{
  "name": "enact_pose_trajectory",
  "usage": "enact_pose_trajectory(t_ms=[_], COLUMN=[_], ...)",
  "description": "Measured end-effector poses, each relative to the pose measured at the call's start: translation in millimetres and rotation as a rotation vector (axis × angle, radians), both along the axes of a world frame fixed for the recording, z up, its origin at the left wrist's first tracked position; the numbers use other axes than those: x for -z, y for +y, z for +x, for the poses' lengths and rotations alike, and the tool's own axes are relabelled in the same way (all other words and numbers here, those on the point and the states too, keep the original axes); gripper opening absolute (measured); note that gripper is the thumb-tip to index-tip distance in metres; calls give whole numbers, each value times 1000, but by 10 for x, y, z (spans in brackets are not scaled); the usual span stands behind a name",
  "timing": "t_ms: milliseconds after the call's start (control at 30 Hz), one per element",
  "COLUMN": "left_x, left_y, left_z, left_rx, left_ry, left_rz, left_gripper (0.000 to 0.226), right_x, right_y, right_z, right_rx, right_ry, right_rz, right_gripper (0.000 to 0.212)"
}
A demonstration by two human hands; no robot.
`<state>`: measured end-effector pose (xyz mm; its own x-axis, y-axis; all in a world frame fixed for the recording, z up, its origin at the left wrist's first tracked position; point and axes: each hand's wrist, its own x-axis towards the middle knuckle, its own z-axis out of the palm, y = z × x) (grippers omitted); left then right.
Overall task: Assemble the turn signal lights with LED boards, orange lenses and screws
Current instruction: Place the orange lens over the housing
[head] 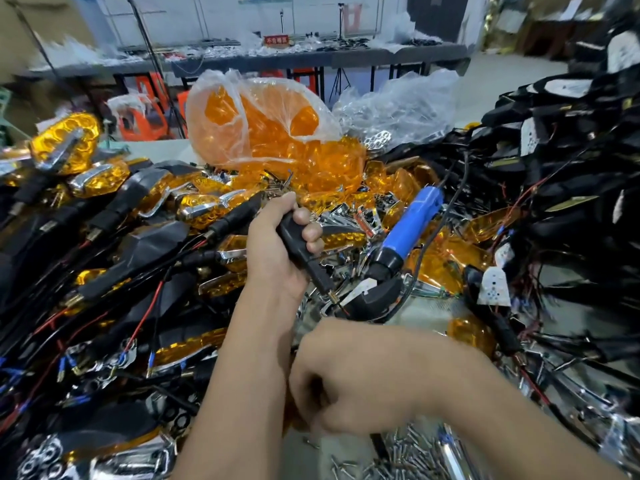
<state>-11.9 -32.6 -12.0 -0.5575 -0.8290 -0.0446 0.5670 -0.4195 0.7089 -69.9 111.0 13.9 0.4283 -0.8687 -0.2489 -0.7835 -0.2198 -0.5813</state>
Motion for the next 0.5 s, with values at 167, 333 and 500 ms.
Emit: enact_pose_trajectory(t_ms=[167,333,500], left_x=[19,56,27], left_y=[13,16,29], left_z=[-31,-83,-104], left_rx=[46,117,132], left_ry=[42,-87,-241], left_rz=[93,81,13], left_gripper=[35,67,50], right_x=[-172,-105,32], right_y=[-130,-380,-619], right_z=[-437,-744,-812], right_rx=[255,456,601], right_ry=[-632,-982,-931], right_rz=[1,-321,-508], right_gripper=[7,10,8])
